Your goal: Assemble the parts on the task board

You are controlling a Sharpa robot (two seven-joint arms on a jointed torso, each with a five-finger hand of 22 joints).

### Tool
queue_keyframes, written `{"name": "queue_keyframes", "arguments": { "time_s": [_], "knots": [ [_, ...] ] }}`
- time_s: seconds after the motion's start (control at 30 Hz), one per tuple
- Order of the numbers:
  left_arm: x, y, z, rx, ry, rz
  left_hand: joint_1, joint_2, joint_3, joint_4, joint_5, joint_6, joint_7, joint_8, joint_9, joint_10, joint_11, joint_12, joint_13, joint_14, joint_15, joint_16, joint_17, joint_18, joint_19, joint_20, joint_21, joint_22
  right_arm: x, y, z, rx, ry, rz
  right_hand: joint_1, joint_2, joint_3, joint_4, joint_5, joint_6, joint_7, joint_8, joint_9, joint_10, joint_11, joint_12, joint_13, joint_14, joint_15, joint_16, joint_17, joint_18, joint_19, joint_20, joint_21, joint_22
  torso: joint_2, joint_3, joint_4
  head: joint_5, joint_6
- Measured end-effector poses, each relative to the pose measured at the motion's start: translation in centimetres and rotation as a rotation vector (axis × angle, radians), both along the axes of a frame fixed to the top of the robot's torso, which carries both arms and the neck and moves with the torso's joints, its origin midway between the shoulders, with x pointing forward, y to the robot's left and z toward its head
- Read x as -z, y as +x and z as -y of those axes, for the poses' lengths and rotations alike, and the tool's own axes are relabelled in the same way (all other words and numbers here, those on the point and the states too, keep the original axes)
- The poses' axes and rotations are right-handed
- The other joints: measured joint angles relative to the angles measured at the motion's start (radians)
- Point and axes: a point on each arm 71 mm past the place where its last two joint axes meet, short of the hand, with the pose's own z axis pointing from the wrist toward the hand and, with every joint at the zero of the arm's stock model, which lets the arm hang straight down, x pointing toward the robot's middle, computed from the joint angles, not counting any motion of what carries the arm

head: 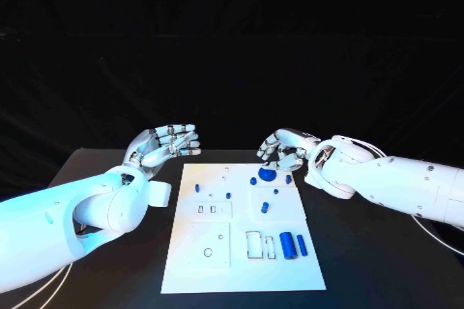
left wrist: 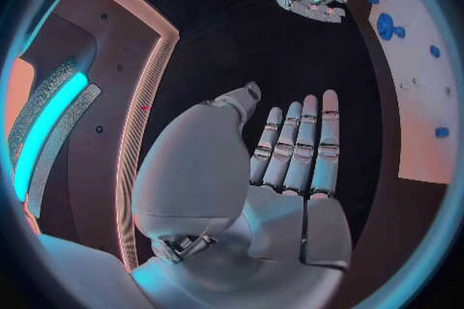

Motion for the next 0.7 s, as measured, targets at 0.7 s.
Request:
{"name": "queue_keyframes", "arguments": {
  "time_s": [0.7],
  "knots": [
    [-0.5,-1.2,0.9,0.07,-0.014,-0.006,-0.008,-0.008,0.003,-0.003,0.0,0.004,0.004,0.0,-0.002,0.003,0.004,-0.009,0.0,0.003,-0.003,0.004,0.009,-0.001,0.012,-0.005,0.021,0.011,1.9,1.1,-1.0,0.019,-0.255,0.048,-0.004,-0.017,0.011,0.028,0.008,-0.004,-0.004,-0.011,0.063,-0.037,0.002,0.0,0.027,0.003,0.003,0.545,0.56,-0.078,0.159,0.018,0.508,0.646,0.058,-0.0104,0.0294,-0.02,0.01]
  ]
}}
